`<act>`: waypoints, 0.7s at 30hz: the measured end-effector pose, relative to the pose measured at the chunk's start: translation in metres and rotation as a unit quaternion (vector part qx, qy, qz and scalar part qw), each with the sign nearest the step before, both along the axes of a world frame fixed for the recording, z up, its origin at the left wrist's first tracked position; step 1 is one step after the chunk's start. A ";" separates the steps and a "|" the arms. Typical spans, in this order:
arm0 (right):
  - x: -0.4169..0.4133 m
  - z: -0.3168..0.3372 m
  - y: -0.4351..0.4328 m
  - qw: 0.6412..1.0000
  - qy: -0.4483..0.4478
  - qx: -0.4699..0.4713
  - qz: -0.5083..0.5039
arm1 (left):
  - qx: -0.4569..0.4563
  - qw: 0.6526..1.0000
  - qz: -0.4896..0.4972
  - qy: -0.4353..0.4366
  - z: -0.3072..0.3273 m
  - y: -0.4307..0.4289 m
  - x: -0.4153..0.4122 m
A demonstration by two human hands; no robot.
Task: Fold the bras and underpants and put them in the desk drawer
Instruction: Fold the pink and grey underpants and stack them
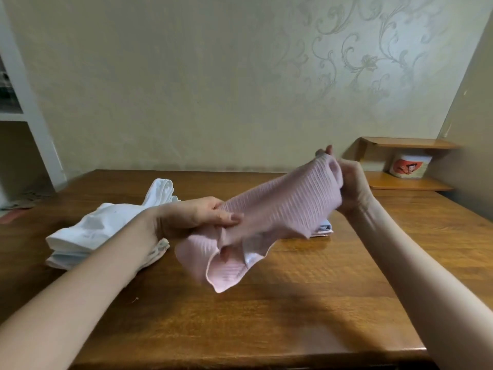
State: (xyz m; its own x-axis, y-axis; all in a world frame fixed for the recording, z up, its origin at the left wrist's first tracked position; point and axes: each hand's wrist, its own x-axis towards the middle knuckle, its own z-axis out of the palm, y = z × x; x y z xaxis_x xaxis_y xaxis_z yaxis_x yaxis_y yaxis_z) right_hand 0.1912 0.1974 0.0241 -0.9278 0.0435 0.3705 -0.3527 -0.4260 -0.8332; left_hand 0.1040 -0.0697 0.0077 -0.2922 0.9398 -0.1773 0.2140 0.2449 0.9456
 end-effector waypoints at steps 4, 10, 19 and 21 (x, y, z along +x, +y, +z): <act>0.018 0.017 0.011 0.973 0.007 0.226 -0.049 | 0.010 0.938 0.116 0.328 0.005 -0.001 -0.021; 0.015 0.006 0.018 0.513 0.158 0.760 -0.366 | 0.113 0.661 0.157 0.725 0.015 -0.017 -0.051; 0.014 -0.013 0.025 0.388 0.205 0.832 -0.338 | 0.007 0.584 0.173 0.793 -0.005 -0.016 -0.069; 0.015 -0.013 0.022 0.406 0.223 0.818 -0.341 | 0.008 0.601 0.172 0.781 -0.006 -0.015 -0.068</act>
State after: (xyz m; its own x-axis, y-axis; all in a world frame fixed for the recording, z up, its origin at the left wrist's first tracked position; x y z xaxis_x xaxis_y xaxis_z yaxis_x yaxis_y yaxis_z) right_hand 0.2065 0.2197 0.0114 -0.7307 -0.4087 0.5468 -0.1949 0.8926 0.4066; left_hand 0.0364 -0.0850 0.0012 -0.2684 0.7741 0.5734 0.7823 0.5225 -0.3392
